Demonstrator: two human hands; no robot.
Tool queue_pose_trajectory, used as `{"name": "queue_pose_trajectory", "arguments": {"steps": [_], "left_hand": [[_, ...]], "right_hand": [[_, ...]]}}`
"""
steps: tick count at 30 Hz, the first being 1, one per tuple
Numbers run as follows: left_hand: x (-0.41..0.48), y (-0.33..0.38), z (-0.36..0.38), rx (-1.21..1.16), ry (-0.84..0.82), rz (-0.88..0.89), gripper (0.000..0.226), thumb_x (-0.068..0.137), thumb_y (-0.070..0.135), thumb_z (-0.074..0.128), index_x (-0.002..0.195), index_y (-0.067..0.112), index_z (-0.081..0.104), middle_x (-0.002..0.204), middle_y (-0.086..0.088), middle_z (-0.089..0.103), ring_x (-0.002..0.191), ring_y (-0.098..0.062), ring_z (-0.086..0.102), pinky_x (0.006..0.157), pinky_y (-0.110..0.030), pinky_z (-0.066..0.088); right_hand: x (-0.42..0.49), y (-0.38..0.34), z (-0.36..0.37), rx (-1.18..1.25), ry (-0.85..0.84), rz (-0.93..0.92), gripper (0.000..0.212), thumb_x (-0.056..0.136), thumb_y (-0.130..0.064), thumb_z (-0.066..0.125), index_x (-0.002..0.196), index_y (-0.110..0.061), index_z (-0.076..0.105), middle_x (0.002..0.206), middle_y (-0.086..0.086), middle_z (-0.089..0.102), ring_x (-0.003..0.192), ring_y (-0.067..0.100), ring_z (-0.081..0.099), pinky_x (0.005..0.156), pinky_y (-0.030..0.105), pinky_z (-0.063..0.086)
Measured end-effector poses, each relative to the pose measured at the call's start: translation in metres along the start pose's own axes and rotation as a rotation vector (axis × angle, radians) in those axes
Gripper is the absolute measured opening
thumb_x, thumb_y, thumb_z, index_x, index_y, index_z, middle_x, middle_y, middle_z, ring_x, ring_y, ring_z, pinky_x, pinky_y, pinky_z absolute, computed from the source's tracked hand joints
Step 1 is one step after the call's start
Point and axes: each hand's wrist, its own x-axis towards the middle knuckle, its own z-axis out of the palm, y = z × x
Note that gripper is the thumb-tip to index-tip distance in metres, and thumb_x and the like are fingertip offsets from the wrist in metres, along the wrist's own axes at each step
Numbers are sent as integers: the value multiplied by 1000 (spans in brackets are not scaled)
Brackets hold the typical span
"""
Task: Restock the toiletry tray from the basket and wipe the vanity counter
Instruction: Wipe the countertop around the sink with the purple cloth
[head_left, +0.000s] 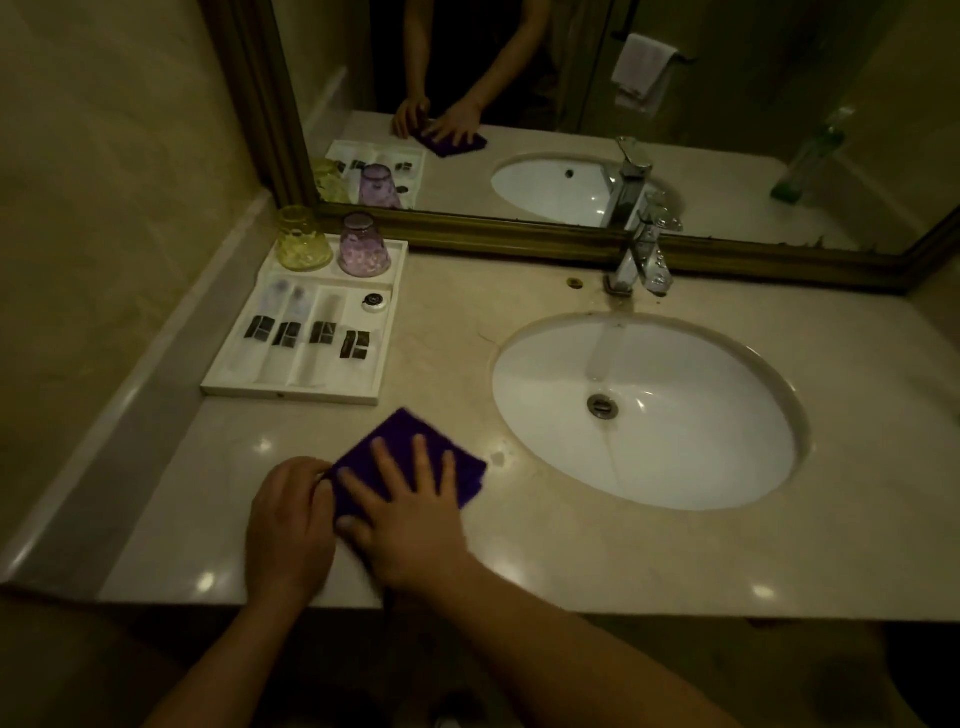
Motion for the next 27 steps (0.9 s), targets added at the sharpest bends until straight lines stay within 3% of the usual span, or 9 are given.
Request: {"name": "queue_pose_trajectory", "arguments": {"steps": [2,5,10,14,18,21,25,26,27], "left_hand": [[0,0,0,32,-22,21,33,95,33,31,106,17,58,108,-4,58,96,-16,49,81,-35,40],[-3,-1,1,123,-56,76,40,94,31,33,109,10,63,113,-11,61,103,-26,51,87,-41,41],[-3,5,-1,245,-70,77,46,88,35,36,105,8,69,116,-17,60,106,-38,52,98,-53,38],[-4,12,-2,320,-106,59,49,87,39,33,108,14,69,121,-15,58,116,-36,48,111,-58,24],[-3,16,0,351,-127,42,44,86,40,36,107,17,66,120,-13,55,117,-34,45,110,-57,25],[-1,14,4,394,-148,52,42,85,41,37,109,20,64,121,-12,53,118,-33,43,109,-56,25],[-3,5,1,341,-116,58,36,89,35,34,108,20,61,118,-9,54,112,-29,44,104,-56,32],[-2,4,0,323,-105,54,35,90,34,34,107,19,61,117,-8,54,111,-29,44,102,-55,33],[-2,4,0,319,-103,52,35,90,34,34,107,19,61,117,-8,55,110,-29,45,101,-55,34]], "right_hand": [[-31,-8,8,-32,26,-147,55,95,-67,11,147,-50,17,164,-2,8,148,38,-10,112,61,-17],[-73,19,8,-26,56,-147,52,98,-65,10,148,-51,17,164,-7,6,149,32,-8,115,58,-12],[-144,95,-1,-135,52,147,51,98,-61,21,148,-50,24,160,-6,21,147,33,19,114,52,7],[-181,145,-5,-110,52,450,57,94,-64,-2,149,-52,7,162,-7,1,150,29,4,120,51,6],[-154,114,-4,-88,102,611,60,94,-63,15,148,-42,33,157,4,32,144,42,25,113,62,22],[-105,56,0,-37,86,374,52,93,-64,28,140,-46,43,151,3,44,138,46,35,110,65,26],[-52,11,4,-37,6,37,53,97,-63,18,147,-47,21,162,0,17,148,41,2,114,65,-2],[-51,12,4,-40,2,8,53,97,-59,22,148,-46,20,163,0,16,148,39,2,115,63,0],[-56,16,0,-49,9,-21,52,96,-53,28,147,-42,26,161,0,22,148,37,13,116,60,11]]}}
